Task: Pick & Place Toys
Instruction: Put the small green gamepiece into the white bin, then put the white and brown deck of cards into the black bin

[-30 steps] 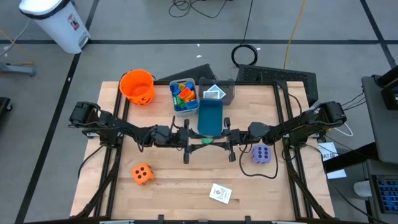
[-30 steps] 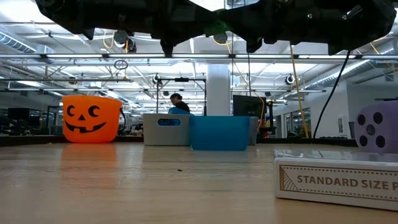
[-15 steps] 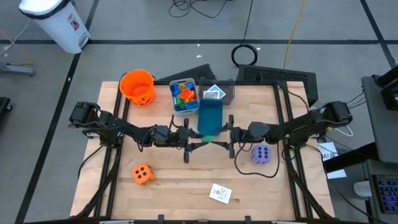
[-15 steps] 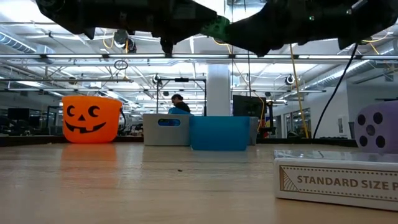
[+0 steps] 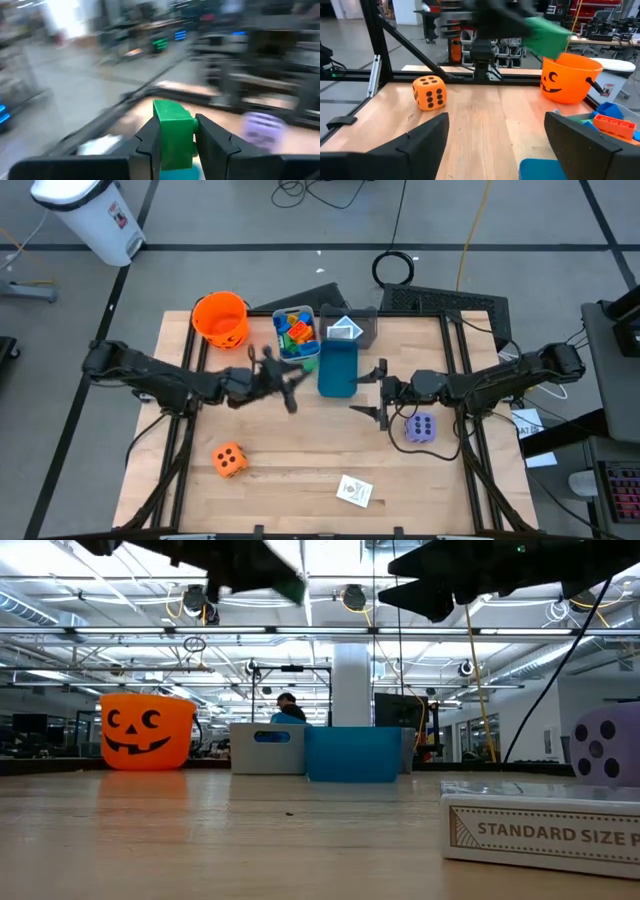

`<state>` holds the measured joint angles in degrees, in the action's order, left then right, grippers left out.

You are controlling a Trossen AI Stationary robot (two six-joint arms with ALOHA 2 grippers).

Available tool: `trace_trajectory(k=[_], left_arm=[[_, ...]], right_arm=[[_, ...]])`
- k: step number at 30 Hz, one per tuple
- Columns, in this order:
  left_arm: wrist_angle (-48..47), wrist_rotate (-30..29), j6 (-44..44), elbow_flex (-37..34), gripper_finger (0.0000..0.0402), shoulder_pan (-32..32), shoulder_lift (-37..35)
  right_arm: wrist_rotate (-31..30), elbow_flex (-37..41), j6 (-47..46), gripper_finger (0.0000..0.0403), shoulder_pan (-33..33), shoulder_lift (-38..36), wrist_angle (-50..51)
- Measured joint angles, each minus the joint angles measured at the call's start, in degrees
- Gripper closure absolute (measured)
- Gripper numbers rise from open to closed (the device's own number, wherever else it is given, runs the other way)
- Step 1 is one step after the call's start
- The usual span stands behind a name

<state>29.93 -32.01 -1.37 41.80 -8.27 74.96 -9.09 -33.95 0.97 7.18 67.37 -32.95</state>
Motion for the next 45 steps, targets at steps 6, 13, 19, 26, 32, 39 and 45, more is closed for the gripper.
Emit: trace_trajectory(k=[6, 13, 19, 26, 32, 39, 45], left_arm=[[-22.1, -7.8, -15.4, -0.1, 0.0301, 8.1, -6.1], [-30.7, -1.1, -33.1, -1.8, 0.0301, 16.5, -0.6], [-31.5, -0.4, -37.9, -1.8, 0.0299, 20.8, 5.0], [-29.9, -0.2, -37.9, -1.8, 0.0292, 23.1, 7.1], [-29.0, 0.5, -35.9, -1.8, 0.0289, 23.4, 7.1], [-28.8, 0.5, -33.9, -1.8, 0.0225, 23.4, 7.1], [-28.4, 0.6, -33.8, -1.8, 0.0137, 23.4, 7.1]], right_arm=[[0.1, 0.0, -0.1, 0.0088, 0.0, 0.3, -0.1], [0.1, 0.0, -0.1, 0.0089, 0.0, 0.3, -0.2], [0.1, 0.0, 0.1, 0.009, 0.0, 0.3, -0.7], [0.1, 0.0, 0.1, 0.009, 0.0, 0.3, -0.7], [0.1, 0.0, 0.1, 0.009, 0.0, 0.3, -0.6], [0.1, 0.0, 0.1, 0.009, 0.0, 0.3, -0.6], [0.1, 0.0, 0.1, 0.009, 0.0, 0.3, -0.6]])
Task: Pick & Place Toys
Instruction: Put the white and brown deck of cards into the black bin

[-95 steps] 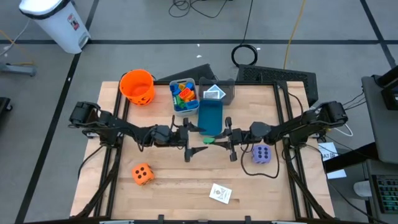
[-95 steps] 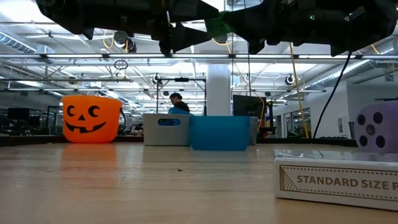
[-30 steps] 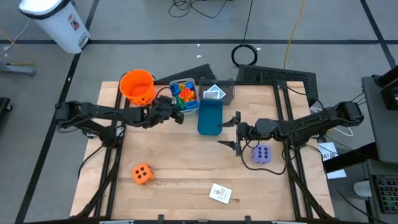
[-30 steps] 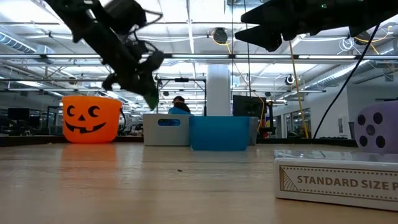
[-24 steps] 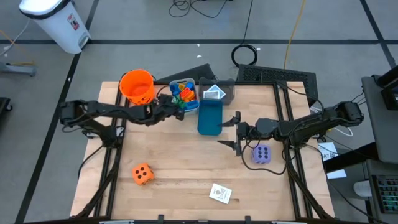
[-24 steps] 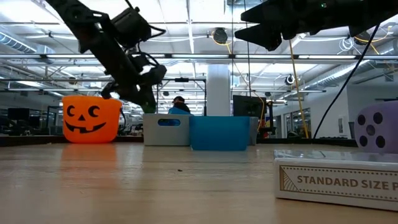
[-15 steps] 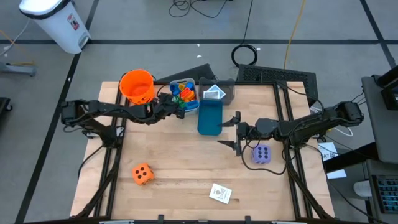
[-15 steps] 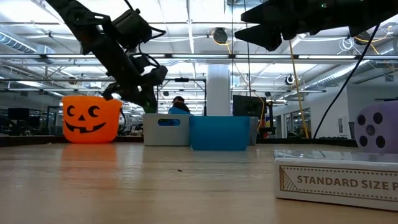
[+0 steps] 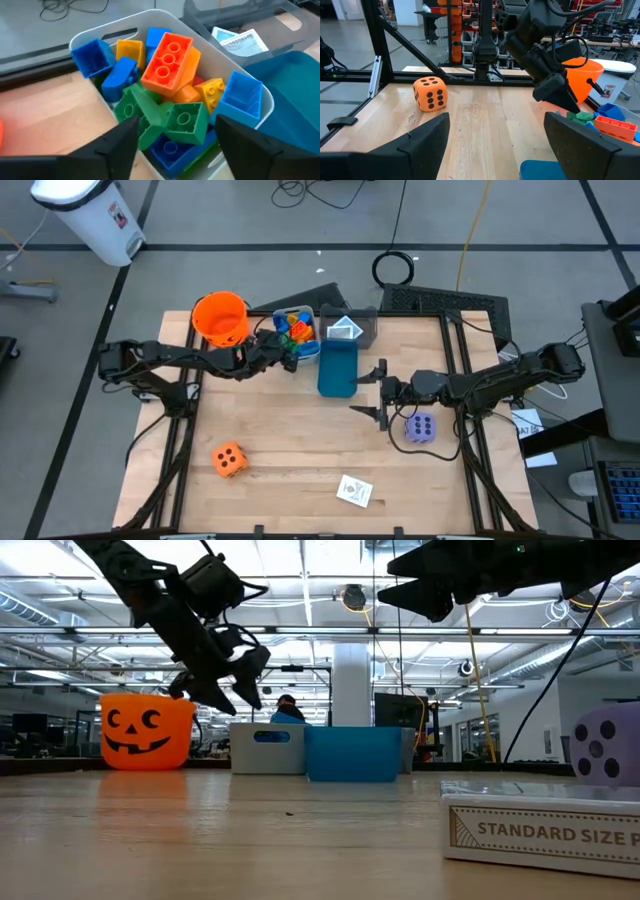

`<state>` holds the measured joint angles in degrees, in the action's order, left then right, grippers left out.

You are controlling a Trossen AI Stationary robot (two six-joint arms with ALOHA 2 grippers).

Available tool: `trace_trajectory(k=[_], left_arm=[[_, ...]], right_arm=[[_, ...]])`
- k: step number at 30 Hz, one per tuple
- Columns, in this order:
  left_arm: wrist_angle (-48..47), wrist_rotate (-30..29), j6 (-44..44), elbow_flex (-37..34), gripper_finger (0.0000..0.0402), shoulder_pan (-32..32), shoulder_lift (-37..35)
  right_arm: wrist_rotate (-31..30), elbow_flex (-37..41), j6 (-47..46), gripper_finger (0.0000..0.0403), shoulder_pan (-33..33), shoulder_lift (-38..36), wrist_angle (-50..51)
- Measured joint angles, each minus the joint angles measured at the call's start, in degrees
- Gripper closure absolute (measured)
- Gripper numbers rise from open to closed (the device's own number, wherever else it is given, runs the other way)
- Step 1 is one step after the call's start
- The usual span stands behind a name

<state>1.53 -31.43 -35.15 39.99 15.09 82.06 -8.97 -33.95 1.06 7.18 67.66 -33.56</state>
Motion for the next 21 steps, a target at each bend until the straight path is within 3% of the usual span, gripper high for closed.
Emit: trace_trajectory(k=[7, 15, 21], left_arm=[[4.1, 6.7, 7.8, 0.0, 0.0084, 0.0, -2.5], [11.4, 24.1, 6.1, 0.1, 0.0073, -3.6, -6.4], [16.3, 25.5, 6.7, 0.0, 0.0072, -10.3, -5.1]], right_arm=[[0.0, 0.0, 0.0, 0.009, 0.0, 0.0, 0.0], [0.0, 0.0, 0.0, 0.009, 0.0, 0.0, 0.0], [0.2, 0.0, 0.0, 0.009, 0.0, 0.0, 0.0]])
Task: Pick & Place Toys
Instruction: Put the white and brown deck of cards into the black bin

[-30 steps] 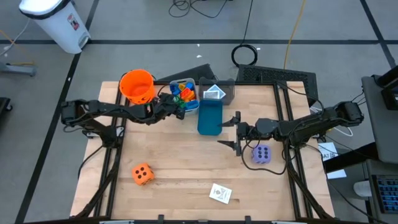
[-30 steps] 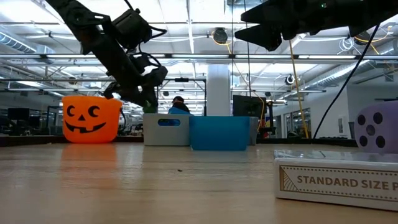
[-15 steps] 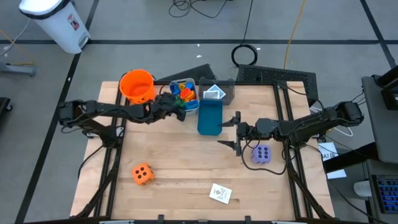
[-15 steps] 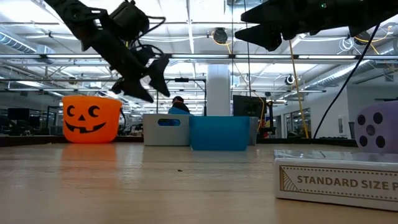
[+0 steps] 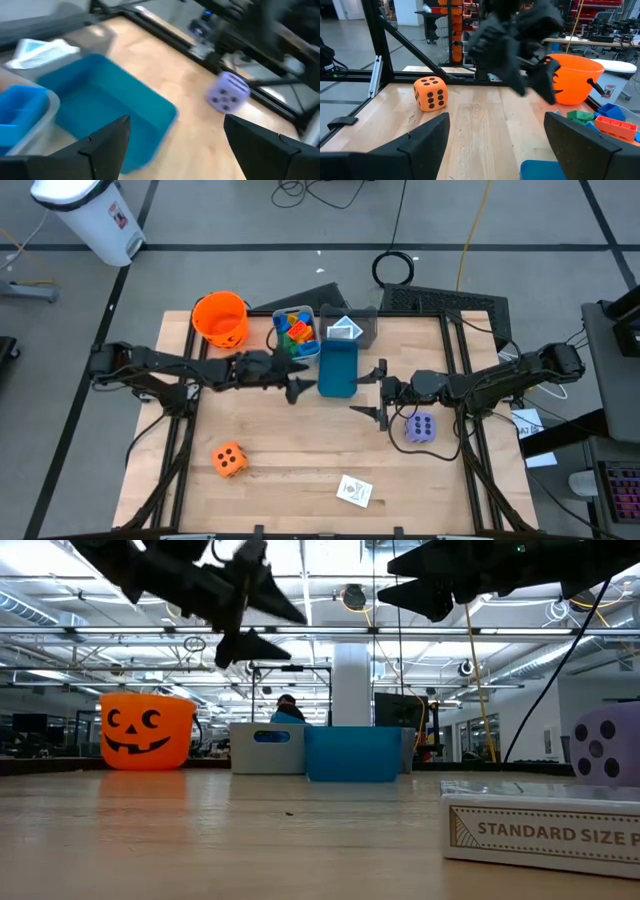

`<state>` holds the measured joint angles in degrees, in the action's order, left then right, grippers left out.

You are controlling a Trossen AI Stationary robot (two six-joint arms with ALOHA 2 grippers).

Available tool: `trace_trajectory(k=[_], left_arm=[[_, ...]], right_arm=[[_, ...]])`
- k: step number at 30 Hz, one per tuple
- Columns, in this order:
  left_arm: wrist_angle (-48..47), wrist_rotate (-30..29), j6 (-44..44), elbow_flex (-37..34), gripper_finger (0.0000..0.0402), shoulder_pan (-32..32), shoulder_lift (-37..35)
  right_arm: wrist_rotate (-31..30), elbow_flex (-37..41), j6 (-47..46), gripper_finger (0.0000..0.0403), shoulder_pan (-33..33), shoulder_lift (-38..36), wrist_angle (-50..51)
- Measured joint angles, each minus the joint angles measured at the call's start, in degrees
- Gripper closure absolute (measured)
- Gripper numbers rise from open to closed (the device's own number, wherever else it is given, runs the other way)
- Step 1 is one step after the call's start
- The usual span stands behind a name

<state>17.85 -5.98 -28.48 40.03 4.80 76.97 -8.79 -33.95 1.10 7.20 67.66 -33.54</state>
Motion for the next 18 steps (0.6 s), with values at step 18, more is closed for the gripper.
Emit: trace_trajectory(k=[18], left_arm=[[13.0, 12.2, 17.4, 8.5, 0.0073, -22.0, 21.2]], right_arm=[[0.0, 0.0, 2.6, 0.009, 0.0, 0.0, -1.5]])
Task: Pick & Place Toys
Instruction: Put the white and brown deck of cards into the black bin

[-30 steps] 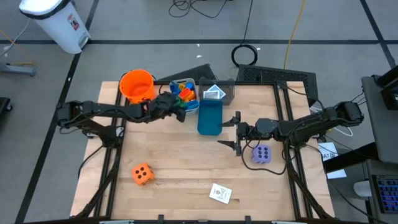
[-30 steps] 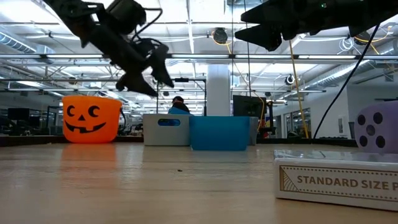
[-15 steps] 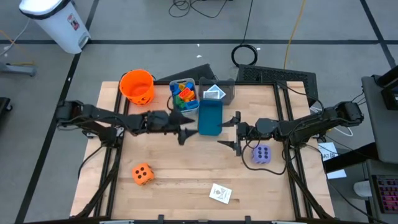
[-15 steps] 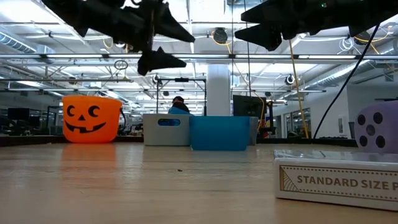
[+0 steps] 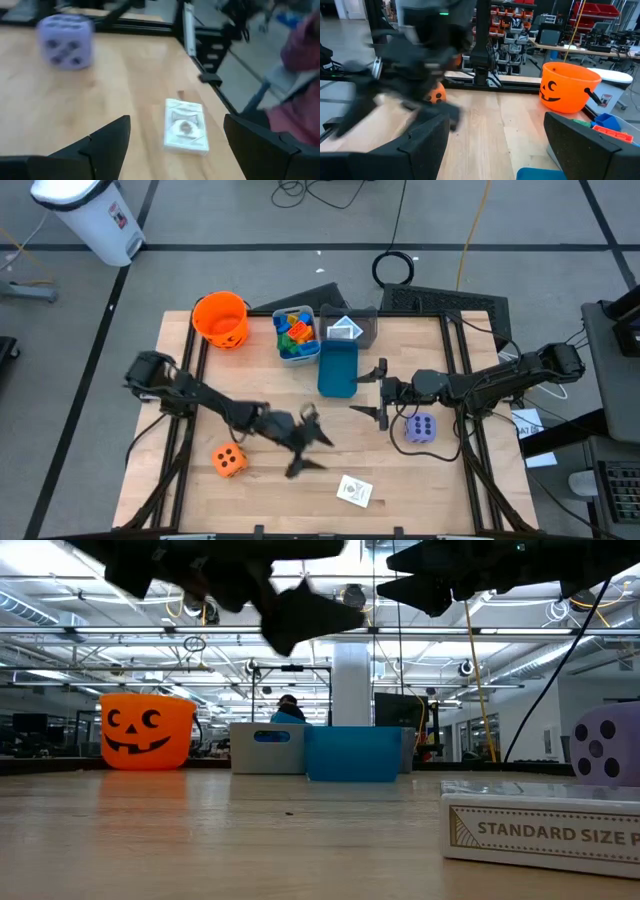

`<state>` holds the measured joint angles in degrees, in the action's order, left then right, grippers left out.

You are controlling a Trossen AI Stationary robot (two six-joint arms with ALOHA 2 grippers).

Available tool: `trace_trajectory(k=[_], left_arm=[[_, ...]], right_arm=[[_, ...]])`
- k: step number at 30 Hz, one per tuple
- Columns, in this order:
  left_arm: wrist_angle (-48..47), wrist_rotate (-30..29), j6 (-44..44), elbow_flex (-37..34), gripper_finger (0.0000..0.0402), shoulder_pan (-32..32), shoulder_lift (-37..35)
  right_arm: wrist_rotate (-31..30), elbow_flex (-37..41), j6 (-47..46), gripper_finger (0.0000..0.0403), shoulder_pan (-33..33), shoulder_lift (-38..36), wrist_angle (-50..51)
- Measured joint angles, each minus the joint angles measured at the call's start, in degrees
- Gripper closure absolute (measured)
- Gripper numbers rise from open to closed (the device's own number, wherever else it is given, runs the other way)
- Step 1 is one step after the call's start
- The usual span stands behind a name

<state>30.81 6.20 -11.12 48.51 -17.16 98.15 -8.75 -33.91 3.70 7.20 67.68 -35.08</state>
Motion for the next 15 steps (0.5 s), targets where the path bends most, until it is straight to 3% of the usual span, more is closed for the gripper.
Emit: trace_trajectory(k=[7, 11, 15], left_arm=[[-19.0, -2.8, 13.5, 16.9, 0.0078, -4.1, 12.0], [-21.7, 4.4, 16.7, 23.3, 0.0091, -3.1, 16.3], [-21.2, 5.3, 18.0, 25.5, 0.0105, -1.8, 19.0]], right_arm=[[0.0, 0.0, 2.7, 0.009, 0.0, 0.0, -1.2], [0.0, 0.0, 5.0, 0.009, 0.0, 0.0, -1.8], [0.0, 0.0, 5.4, 0.009, 0.1, 0.0, -2.5]])
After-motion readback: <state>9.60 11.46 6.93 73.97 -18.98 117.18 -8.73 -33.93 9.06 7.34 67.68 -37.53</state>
